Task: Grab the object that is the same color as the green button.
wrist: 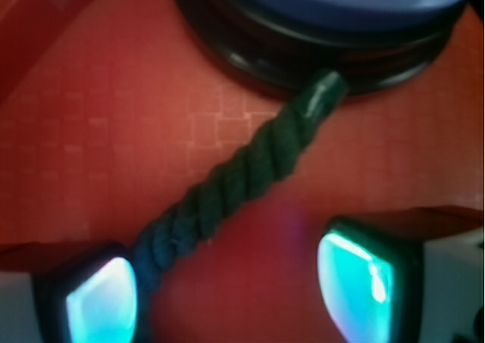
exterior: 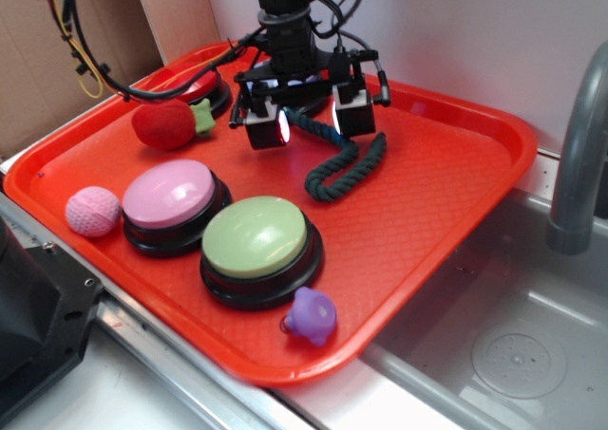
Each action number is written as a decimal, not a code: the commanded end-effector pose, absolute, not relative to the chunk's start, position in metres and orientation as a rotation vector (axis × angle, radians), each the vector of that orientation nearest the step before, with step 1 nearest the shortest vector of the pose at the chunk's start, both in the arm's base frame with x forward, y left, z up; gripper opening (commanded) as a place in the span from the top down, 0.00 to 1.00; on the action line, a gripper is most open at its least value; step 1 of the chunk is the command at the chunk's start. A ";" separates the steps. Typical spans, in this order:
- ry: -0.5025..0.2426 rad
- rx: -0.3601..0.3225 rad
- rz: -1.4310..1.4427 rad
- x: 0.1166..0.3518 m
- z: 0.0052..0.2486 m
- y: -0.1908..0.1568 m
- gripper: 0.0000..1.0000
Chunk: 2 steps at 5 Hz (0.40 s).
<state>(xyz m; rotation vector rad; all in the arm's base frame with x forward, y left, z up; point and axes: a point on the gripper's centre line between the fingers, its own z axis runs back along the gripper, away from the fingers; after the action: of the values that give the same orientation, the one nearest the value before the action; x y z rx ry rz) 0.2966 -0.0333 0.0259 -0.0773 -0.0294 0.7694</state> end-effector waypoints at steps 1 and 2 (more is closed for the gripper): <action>-0.053 -0.077 0.750 0.299 0.022 -0.047 0.00; -0.049 -0.074 0.746 0.300 0.020 -0.047 0.00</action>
<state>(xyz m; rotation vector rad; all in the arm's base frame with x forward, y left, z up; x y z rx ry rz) 0.3057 -0.0354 0.0175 -0.0610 -0.0245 0.7585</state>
